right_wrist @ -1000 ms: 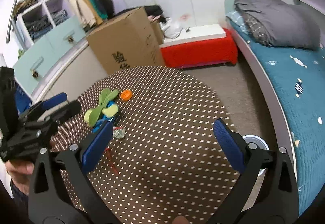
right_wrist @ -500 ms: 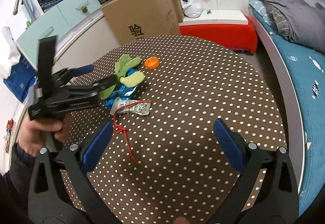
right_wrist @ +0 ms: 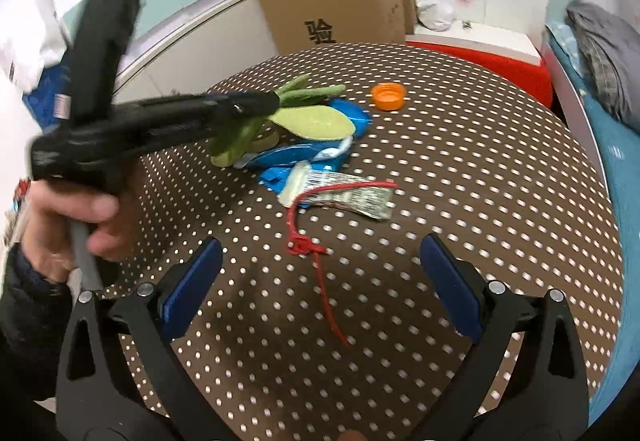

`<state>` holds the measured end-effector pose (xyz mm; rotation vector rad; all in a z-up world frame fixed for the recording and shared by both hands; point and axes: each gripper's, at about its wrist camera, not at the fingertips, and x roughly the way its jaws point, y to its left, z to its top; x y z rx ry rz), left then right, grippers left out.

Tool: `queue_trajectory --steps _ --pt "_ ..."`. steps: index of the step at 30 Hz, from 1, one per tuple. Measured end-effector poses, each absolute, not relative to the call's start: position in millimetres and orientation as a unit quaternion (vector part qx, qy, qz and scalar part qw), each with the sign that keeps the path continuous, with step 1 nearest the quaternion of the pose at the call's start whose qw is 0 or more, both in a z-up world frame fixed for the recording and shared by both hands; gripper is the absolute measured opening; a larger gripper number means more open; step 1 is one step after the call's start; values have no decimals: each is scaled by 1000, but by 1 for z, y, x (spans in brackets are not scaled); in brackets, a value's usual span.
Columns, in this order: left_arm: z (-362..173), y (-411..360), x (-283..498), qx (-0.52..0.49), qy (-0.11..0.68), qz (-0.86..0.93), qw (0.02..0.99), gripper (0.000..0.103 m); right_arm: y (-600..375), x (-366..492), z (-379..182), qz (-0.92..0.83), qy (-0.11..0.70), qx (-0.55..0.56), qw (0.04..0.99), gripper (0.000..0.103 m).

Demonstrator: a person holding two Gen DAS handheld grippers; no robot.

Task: Collect trash
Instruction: 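Grasp the green leaf toy with the left gripper while the right gripper grasps the red string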

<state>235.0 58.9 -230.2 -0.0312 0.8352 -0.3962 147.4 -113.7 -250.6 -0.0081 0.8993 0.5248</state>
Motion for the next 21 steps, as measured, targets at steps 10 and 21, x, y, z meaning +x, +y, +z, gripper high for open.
queue_trajectory --steps 10,21 --pt "-234 92 188 -35 398 -157 903 13 -80 143 -270 244 406 -117 873 13" --pt "-218 108 147 -88 380 -142 910 12 -147 132 -240 273 389 10 880 9"
